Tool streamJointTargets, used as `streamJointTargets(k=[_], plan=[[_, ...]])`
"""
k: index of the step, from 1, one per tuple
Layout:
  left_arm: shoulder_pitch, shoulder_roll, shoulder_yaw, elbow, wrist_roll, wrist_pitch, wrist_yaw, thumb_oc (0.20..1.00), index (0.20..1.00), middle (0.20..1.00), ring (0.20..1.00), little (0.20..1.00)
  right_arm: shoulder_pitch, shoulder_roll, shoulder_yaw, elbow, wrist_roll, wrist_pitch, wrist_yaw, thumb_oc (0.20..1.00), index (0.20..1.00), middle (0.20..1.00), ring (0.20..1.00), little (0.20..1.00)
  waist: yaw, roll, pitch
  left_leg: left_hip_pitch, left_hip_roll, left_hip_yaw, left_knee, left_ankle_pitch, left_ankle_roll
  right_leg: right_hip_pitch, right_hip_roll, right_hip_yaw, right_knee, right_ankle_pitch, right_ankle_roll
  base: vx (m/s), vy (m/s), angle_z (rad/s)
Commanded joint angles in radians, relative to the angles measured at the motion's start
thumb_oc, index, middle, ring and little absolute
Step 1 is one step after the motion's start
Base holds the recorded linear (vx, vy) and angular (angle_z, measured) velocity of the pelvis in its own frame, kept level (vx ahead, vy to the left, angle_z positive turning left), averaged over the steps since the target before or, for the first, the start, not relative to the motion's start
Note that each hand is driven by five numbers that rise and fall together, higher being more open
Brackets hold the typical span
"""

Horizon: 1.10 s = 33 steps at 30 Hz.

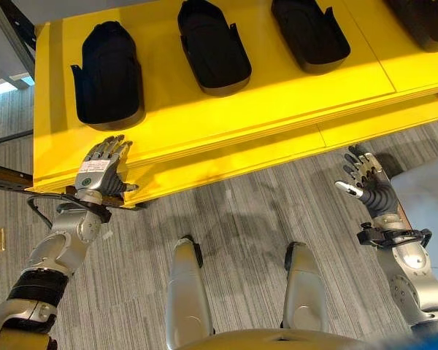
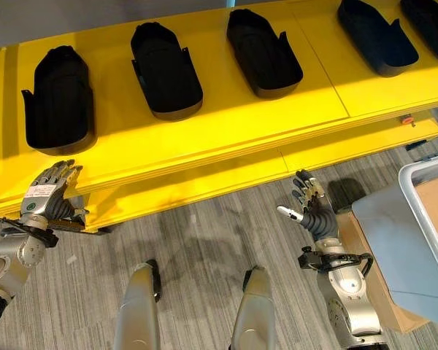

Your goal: Move parts from the plastic box to the shelf.

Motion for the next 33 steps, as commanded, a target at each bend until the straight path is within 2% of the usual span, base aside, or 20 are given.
streamJointTargets(k=[1,18,33], plan=[[-0.054,0.014,-0.030,0.081,-0.025,0.020,0.002,1.000,1.000,1.000,1.000,1.000,0.010,-0.050,-0.011,-0.038,0.004,-0.062,-0.001,1.000,1.000,1.000,1.000,1.000,0.001,-0.017,-0.064,0.018,0.025,-0.042,-0.035,0.078,0.012,-0.026,0.014,0.047,-0.018,0.139,-0.047,0.01,0.009,-0.03],[-0.202,0.065,-0.095,0.142,-0.020,0.045,0.008,1.000,1.000,1.000,1.000,1.000,0.016,-0.061,-0.007,-0.048,0.017,-0.062,-0.003,1.000,1.000,1.000,1.000,1.000,-0.017,-0.020,-0.076,-0.007,0.030,-0.035,-0.017,0.075,0.011,-0.063,0.021,0.063,0.001,0.137,-0.043,0.00,0.002,-0.02],[-0.306,0.063,-0.149,0.156,-0.045,0.042,0.008,1.000,1.000,1.000,1.000,1.000,0.027,-0.070,-0.003,-0.052,0.013,-0.061,-0.004,1.000,1.000,1.000,1.000,1.000,-0.033,-0.018,-0.087,-0.016,0.035,-0.031,-0.012,0.074,0.011,-0.079,0.029,0.073,0.005,0.143,-0.043,0.00,0.000,-0.01]])
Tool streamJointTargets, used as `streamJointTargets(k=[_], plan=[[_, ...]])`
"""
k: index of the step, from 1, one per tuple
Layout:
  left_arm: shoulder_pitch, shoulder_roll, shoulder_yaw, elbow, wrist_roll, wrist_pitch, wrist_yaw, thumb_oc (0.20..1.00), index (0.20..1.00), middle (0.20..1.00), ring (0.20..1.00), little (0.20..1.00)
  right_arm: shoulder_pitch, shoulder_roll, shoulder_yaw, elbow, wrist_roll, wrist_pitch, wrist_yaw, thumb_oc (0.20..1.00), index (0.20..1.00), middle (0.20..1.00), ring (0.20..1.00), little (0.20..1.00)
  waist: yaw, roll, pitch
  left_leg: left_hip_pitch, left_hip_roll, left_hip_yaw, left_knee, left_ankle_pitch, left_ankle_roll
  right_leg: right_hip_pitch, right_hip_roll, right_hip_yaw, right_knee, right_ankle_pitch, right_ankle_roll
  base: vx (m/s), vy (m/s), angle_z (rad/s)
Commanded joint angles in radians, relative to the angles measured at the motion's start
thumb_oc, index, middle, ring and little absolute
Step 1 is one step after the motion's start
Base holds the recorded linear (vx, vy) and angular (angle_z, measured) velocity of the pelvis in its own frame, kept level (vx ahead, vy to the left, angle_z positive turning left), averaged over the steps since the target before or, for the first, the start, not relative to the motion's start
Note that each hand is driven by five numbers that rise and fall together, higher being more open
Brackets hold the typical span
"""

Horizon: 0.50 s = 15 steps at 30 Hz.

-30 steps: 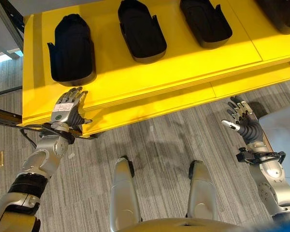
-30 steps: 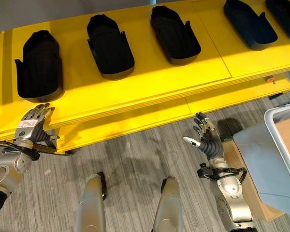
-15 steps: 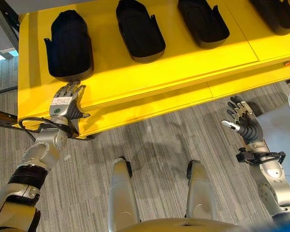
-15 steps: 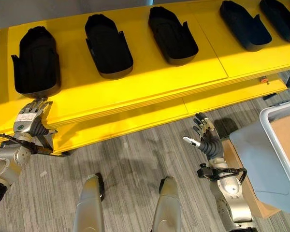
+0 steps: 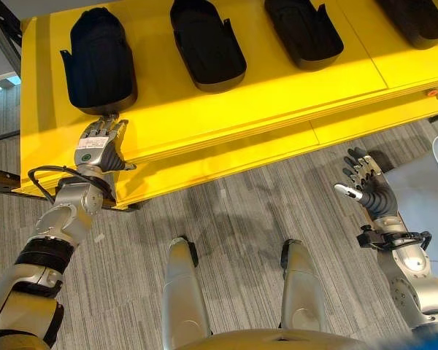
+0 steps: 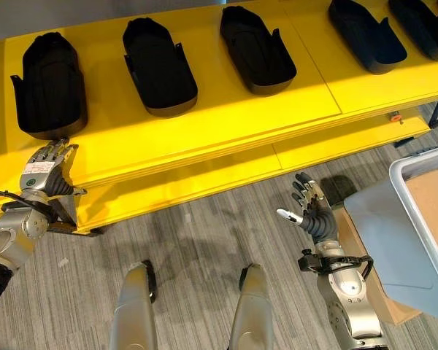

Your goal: Move parts from the plastic box to the shelf.

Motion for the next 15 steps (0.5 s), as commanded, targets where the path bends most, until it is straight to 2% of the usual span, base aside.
streamJointTargets(k=[1,8,10,11,12,15], plan=[[-0.111,0.021,-0.044,0.041,-0.012,-0.014,0.010,1.000,1.000,1.000,1.000,1.000,0.010,-0.070,-0.005,-0.052,0.012,-0.060,-0.003,1.000,1.000,1.000,1.000,1.000,-0.021,0.004,-0.061,0.042,0.020,-0.038,-0.061,0.089,0.007,-0.020,0.012,0.046,-0.020,0.138,-0.048,0.00,0.000,0.00],[-0.045,-0.008,-0.006,-0.043,-0.066,-0.047,-0.007,1.000,1.000,1.000,1.000,1.000,0.012,-0.061,-0.006,-0.058,0.017,-0.060,-0.001,1.000,1.000,1.000,1.000,1.000,-0.013,0.006,-0.053,0.042,0.018,-0.039,-0.058,0.089,0.007,-0.019,0.012,0.046,-0.015,0.137,-0.049,0.00,0.000,0.00],[0.078,-0.048,0.042,-0.154,-0.124,-0.098,-0.030,1.000,1.000,1.000,1.000,1.000,0.004,-0.052,-0.002,-0.060,0.019,-0.064,0.002,1.000,1.000,1.000,1.000,1.000,0.000,0.009,-0.043,0.060,0.015,-0.038,-0.073,0.094,0.006,-0.001,0.012,0.044,-0.017,0.136,-0.053,0.00,-0.033,0.00],[0.081,-0.048,0.044,-0.156,-0.124,-0.097,-0.031,1.000,1.000,1.000,1.000,1.000,0.004,-0.053,-0.001,-0.060,0.019,-0.065,0.002,1.000,1.000,1.000,1.000,1.000,-0.001,0.009,-0.043,0.061,0.015,-0.038,-0.074,0.094,0.005,0.000,0.013,0.043,-0.018,0.136,-0.053,0.02,-0.055,-0.01],[0.193,-0.094,0.081,-0.256,-0.207,-0.146,-0.057,1.000,1.000,1.000,1.000,1.000,-0.003,-0.043,-0.002,-0.059,0.022,-0.071,0.003,1.000,1.000,1.000,1.000,1.000,0.013,0.013,-0.036,0.081,0.012,-0.043,-0.088,0.098,0.005,0.023,0.012,0.041,-0.024,0.133,-0.055,0.02,-0.045,-0.01],[0.312,-0.143,0.110,-0.371,-0.358,-0.202,-0.139,1.000,1.000,1.000,1.000,1.000,-0.010,-0.036,0.001,-0.062,0.025,-0.076,0.004,1.000,1.000,1.000,1.000,1.000,0.022,0.021,-0.028,0.124,0.013,-0.045,-0.122,0.110,0.001,0.062,0.010,0.033,-0.038,0.137,-0.056,0.03,-0.062,-0.04]])
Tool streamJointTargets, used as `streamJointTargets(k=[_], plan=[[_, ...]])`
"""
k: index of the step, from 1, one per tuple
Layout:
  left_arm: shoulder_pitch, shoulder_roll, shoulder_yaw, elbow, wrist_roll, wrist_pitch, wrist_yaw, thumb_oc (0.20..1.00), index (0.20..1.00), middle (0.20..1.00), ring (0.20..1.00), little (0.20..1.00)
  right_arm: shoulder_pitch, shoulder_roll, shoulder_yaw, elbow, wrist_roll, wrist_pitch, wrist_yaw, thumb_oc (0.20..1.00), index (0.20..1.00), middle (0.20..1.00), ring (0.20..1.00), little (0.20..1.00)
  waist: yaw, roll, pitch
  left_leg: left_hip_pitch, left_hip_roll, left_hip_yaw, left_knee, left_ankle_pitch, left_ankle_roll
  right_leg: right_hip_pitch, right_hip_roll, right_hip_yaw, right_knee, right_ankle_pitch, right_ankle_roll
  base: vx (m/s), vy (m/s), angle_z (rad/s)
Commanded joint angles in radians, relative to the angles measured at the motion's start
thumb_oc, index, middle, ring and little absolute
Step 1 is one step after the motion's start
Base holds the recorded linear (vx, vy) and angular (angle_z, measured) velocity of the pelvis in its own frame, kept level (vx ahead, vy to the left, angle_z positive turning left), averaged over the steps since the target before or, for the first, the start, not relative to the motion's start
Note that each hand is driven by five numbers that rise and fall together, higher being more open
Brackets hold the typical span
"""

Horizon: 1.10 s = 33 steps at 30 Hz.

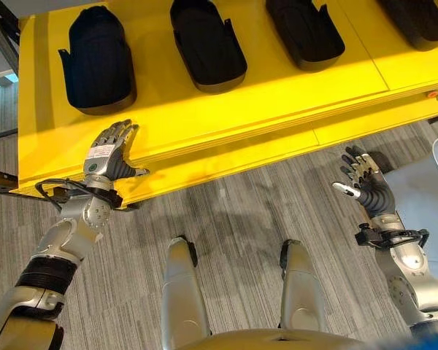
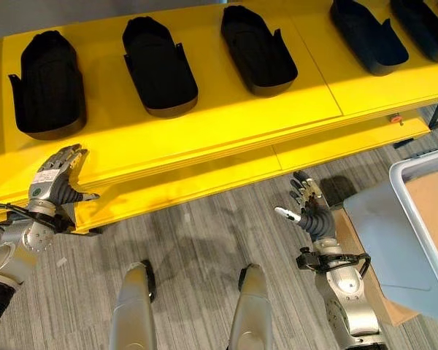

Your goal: Move parts from the plastic box to the shelf.

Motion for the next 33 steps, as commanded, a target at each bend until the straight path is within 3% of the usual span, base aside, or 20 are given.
streamJointTargets(k=[1,4,11,13,15,17,19,20,22,25,27,29,33], plan=[[0.017,-0.017,-0.037,-0.047,-0.199,-0.115,-0.090,1.000,1.000,1.000,1.000,1.000,0.012,-0.040,-0.031,-0.058,0.026,-0.077,0.007,1.000,1.000,1.000,1.000,1.000,0.017,0.030,-0.033,0.075,0.014,-0.059,-0.094,0.109,0.007,0.032,0.012,0.030,-0.023,0.137,-0.060,0.05,-0.081,-0.01],[0.080,-0.017,-0.088,-0.096,-0.239,-0.136,-0.127,1.000,1.000,1.000,1.000,1.000,0.002,-0.042,-0.013,-0.040,0.014,-0.086,0.006,1.000,1.000,1.000,1.000,1.000,0.024,0.042,-0.025,0.136,0.019,-0.063,-0.147,0.133,0.003,0.093,0.015,0.021,-0.054,0.144,-0.059,0.04,-0.076,0.02],[0.230,-0.128,-0.120,-0.105,-0.629,-0.152,-0.258,1.000,1.000,1.000,1.000,1.000,0.022,-0.042,-0.009,-0.003,-0.019,-0.086,0.003,1.000,1.000,1.000,1.000,1.000,0.033,0.081,-0.027,0.334,0.049,-0.073,-0.349,0.222,-0.012,0.283,0.043,-0.039,-0.159,0.144,-0.058,0.08,-0.117,0.11],[0.314,-0.220,-0.099,-0.107,-0.895,-0.130,-0.327,1.000,1.000,1.000,1.000,1.000,0.053,-0.042,-0.004,0.010,-0.039,-0.085,0.003,1.000,1.000,1.000,1.000,1.000,0.040,0.104,-0.078,0.445,0.081,-0.068,-0.519,0.313,-0.012,0.359,0.085,-0.079,-0.231,0.127,-0.065,0.13,-0.205,0.00],[0.338,-0.244,-0.090,-0.112,-0.954,-0.121,-0.337,1.000,1.000,1.000,1.000,1.000,0.062,-0.042,0.000,0.014,-0.041,-0.083,0.005,1.000,1.000,1.000,1.000,1.000,0.044,0.108,-0.093,0.477,0.092,-0.059,-0.564,0.338,-0.014,0.384,0.100,-0.090,-0.256,0.123,-0.071,0.05,-0.131,-0.09],[0.383,-0.300,-0.074,-0.122,-1.091,-0.103,-0.377,1.000,1.000,1.000,1.000,1.000,0.073,-0.048,0.003,0.029,-0.056,-0.081,0.013,1.000,1.000,1.000,1.000,1.000,0.052,0.124,-0.136,0.536,0.125,-0.061,-0.666,0.443,-0.018,0.419,0.139,-0.112,-0.301,0.109,-0.083,0.04,-0.211,-0.10],[0.412,-0.346,-0.068,-0.124,-1.175,-0.085,-0.405,1.000,1.000,1.000,1.000,1.000,0.097,-0.052,-0.001,0.026,-0.061,-0.079,0.024,1.000,1.000,1.000,1.000,1.000,0.056,0.136,-0.161,0.551,0.145,-0.060,-0.700,0.502,-0.022,0.435,0.165,-0.121,-0.323,0.105,-0.097,0.00,-0.193,-0.10],[0.415,-0.369,-0.078,-0.121,-1.207,-0.082,-0.421,1.000,1.000,1.000,1.000,1.000,0.106,-0.057,-0.002,0.041,-0.076,-0.076,0.025,1.000,1.000,1.000,1.000,1.000,0.061,0.151,-0.176,0.548,0.156,-0.064,-0.725,0.599,-0.040,0.467,0.188,-0.145,-0.376,0.111,-0.110,-0.05,-0.157,-0.11],[0.406,-0.374,-0.086,-0.114,-1.232,-0.078,-0.431,1.000,1.000,1.000,1.000,1.000,0.109,-0.061,-0.010,0.051,-0.088,-0.074,0.010,1.000,1.000,1.000,1.000,1.000,0.055,0.150,-0.179,0.524,0.147,-0.031,-0.715,0.642,-0.038,0.494,0.191,-0.172,-0.420,0.124,-0.123,-0.07,-0.131,0.12],[0.408,-0.396,-0.075,-0.088,-1.266,-0.068,-0.448,1.000,1.000,1.000,1.000,1.000,0.114,-0.065,-0.006,0.071,-0.097,-0.065,0.021,1.000,1.000,1.000,1.000,1.000,0.054,0.130,-0.183,0.539,0.079,-0.021,-0.672,0.565,-0.012,0.534,0.188,-0.180,-0.507,0.172,-0.122,-0.04,-0.105,0.35],[0.406,-0.404,-0.077,-0.082,-1.278,-0.061,-0.447,1.000,1.000,1.000,1.000,1.000,0.118,-0.058,0.008,0.092,-0.097,-0.053,0.040,1.000,1.000,1.000,1.000,1.000,0.060,0.115,-0.193,0.552,-0.022,-0.069,-0.647,0.457,0.011,0.549,0.181,-0.177,-0.560,0.207,-0.113,-0.03,-0.065,-0.02],[0.400,-0.410,-0.082,-0.078,-1.256,-0.054,-0.449,1.000,1.000,1.000,1.000,1.000,0.121,-0.038,0.020,0.117,-0.076,-0.038,0.046,1.000,1.000,1.000,1.000,1.000,0.045,0.105,-0.214,0.579,-0.051,-0.044,-0.674,0.371,0.030,0.566,0.175,-0.181,-0.600,0.228,-0.104,0.00,0.013,-0.08],[0.397,-0.418,-0.110,-0.055,-1.259,-0.041,-0.446,1.000,1.000,1.000,1.000,1.000,0.129,-0.007,0.045,0.158,-0.055,-0.020,0.045,1.000,1.000,1.000,1.000,1.000,0.027,0.107,-0.270,0.639,-0.063,-0.016,-0.800,0.379,0.030,0.600,0.146,-0.176,-0.699,0.297,-0.069,0.04,0.107,0.07]])
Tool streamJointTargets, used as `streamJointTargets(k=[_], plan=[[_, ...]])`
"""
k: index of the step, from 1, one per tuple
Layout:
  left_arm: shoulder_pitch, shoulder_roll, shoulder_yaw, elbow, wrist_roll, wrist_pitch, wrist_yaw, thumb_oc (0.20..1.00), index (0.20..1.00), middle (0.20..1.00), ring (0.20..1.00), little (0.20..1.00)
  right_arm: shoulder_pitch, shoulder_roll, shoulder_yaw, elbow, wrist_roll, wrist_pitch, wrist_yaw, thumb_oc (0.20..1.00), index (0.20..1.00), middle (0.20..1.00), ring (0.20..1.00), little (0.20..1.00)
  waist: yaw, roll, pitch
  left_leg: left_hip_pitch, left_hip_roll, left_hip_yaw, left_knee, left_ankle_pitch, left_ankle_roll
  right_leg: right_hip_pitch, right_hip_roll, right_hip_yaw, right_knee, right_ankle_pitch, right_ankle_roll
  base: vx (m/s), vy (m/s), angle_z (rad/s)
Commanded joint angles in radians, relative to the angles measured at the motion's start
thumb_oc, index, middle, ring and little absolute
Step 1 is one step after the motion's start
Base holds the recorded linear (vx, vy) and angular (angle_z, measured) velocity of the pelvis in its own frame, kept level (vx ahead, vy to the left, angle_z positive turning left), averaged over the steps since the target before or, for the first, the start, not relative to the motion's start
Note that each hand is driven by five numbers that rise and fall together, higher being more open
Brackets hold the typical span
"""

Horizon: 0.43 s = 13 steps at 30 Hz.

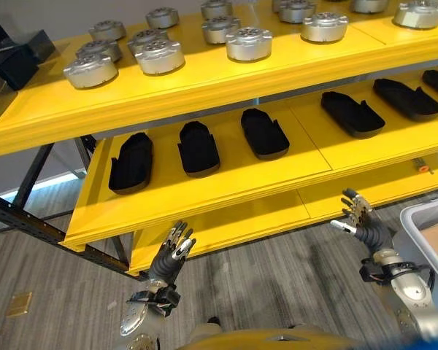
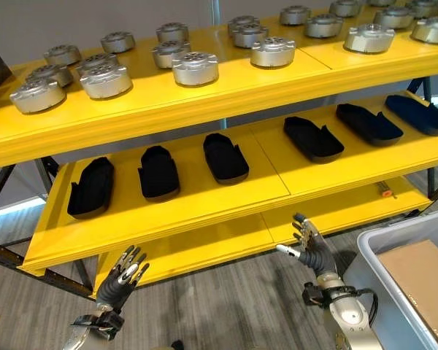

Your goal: Move parts from the plastic box to the shelf.

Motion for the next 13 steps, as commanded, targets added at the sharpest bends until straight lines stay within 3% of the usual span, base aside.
streamJointTargets(k=[1,5,13], plan=[[-0.007,0.028,0.036,-0.061,0.000,-0.020,-0.021,1.000,1.000,1.000,1.000,1.000,-0.046,-0.013,0.023,-0.006,0.023,-0.025,0.005,1.000,1.000,1.000,1.000,1.000,0.005,-0.012,-0.050,-0.046,0.020,0.011,-0.004,0.064,-0.015,-0.021,-0.069,0.056,-0.075,0.123,0.103,0.00,0.085,0.05],[-0.044,0.029,0.027,-0.027,0.054,-0.027,0.009,1.000,1.000,1.000,1.000,1.000,-0.108,0.019,0.103,0.024,0.042,-0.007,0.012,1.000,1.000,1.000,1.000,1.000,0.013,-0.037,-0.086,-0.007,-0.013,0.047,-0.066,0.044,-0.003,-0.018,-0.114,0.076,-0.145,0.194,0.141,-0.02,0.117,-0.22],[-0.045,0.018,0.053,0.011,0.081,-0.031,0.043,1.000,1.000,1.000,1.000,1.000,-0.122,0.050,0.140,0.036,0.054,0.005,0.009,1.000,1.000,1.000,1.000,1.000,0.020,-0.070,-0.094,0.018,-0.031,0.066,-0.070,0.017,0.012,-0.006,-0.140,0.099,-0.163,0.212,0.157,0.01,0.026,-0.03]])
